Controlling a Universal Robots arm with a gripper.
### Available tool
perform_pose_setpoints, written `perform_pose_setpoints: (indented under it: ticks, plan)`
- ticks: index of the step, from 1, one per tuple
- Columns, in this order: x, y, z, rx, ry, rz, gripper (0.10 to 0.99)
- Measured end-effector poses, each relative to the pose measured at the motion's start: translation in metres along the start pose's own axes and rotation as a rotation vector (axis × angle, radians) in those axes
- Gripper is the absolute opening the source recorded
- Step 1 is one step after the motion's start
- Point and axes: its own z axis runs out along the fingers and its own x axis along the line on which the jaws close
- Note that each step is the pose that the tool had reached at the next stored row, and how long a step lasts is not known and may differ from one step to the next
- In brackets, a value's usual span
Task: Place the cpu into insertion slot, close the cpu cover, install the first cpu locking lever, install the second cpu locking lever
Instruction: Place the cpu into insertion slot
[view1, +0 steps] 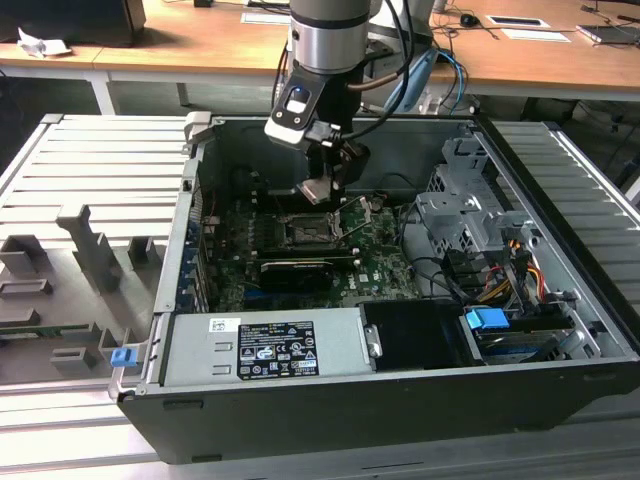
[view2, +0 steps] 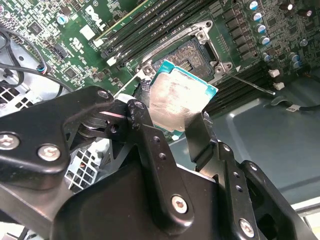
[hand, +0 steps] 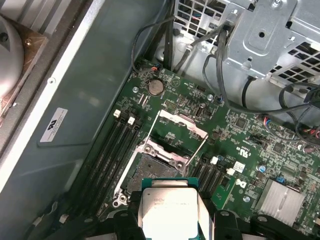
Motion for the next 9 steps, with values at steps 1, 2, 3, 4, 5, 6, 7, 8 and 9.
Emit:
perform_pose_setpoints:
  ticks: [1,2,3,4,5,6,7,8,9]
  plan:
    - [0.0000,0.0000,0.0003,0.000,0.0000,0.000,0.529]
    - [0.0000,0.0000,0.0006,0.000,0.0000,0.000,0.529]
    - [0.0000,-0.0001,0.0009,0.000,0.0000,0.000,0.529]
    - [0.0000,-0.0001,0.0010,0.000,0.0000,0.000,0.529]
    - [0.0000,-0.0001,0.0013,0.000,0.0000,0.000,0.529]
    - [0.0000,-0.0001,0.0015,0.000,0.0000,0.000,0.529]
    - [0.0000,-0.0002,0.0018,0.000,0.0000,0.000,0.529]
    - [0.0000,-0.0002,0.0020,0.000,0.0000,0.000,0.529]
    - [0.0000,-0.0002,0.0021,0.000,0.0000,0.000,0.529]
